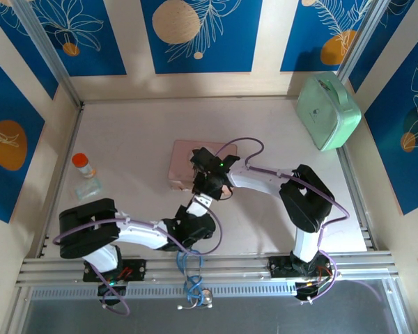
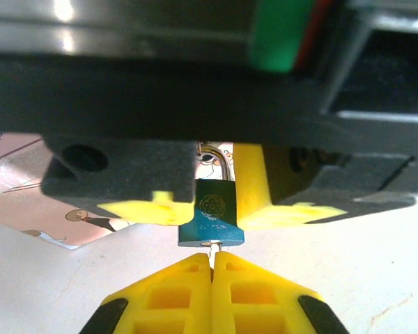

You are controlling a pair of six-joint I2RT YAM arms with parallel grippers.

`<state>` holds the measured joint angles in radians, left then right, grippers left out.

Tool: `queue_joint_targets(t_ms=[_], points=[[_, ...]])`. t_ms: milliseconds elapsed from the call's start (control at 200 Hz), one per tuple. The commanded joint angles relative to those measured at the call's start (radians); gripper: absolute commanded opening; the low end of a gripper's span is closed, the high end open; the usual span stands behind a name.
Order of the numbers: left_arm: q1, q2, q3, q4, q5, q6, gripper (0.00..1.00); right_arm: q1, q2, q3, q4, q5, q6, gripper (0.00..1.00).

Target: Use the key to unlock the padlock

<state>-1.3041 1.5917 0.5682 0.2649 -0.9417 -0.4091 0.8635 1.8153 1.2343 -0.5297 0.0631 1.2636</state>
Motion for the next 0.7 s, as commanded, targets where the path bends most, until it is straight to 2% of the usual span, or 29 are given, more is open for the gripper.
queue_joint_targets(t_ms=[0,145,215,275,380,415,480,575,605,695], points=[[-0.073,0.069,0.09,0.051,0.0,0.116,0.0,0.005,0.078,-0.067,-0.04,-0.208,0.063,0.0],[-0.121,0.229,0.223,0.007,-0.18,0.283,0.0,0.002,0.07,-0.082,-0.045,-0.245,0.065,0.0],[-0.131,0.23,0.225,0.024,-0.177,0.296,0.0,0.015,0.082,-0.106,-0.023,-0.262,0.08,0.0],[-0.132,0.188,0.201,0.018,-0.15,0.256,0.0,0.035,0.089,-0.113,-0.03,-0.255,0.083,0.0],[-0.131,0.12,0.21,-0.124,-0.076,0.139,0.0,0.046,0.084,-0.141,-0.012,-0.253,0.091,0.0],[-0.138,0.101,0.234,-0.218,-0.086,0.059,0.15,0.037,0.076,-0.146,-0.006,-0.246,0.09,0.0],[-0.147,0.047,0.249,-0.372,-0.089,-0.061,0.48,0.023,0.066,-0.137,-0.023,-0.222,0.076,0.0],[-0.151,-0.071,0.246,-0.566,-0.081,-0.249,0.82,0.02,0.07,-0.089,-0.079,-0.18,0.039,0.0],[-0.148,-0.113,0.251,-0.637,-0.081,-0.306,0.88,0.02,0.072,-0.078,-0.09,-0.173,0.031,0.0],[-0.118,-0.252,0.265,-0.843,-0.042,-0.483,0.95,0.019,0.081,-0.054,-0.108,-0.152,0.01,0.0]])
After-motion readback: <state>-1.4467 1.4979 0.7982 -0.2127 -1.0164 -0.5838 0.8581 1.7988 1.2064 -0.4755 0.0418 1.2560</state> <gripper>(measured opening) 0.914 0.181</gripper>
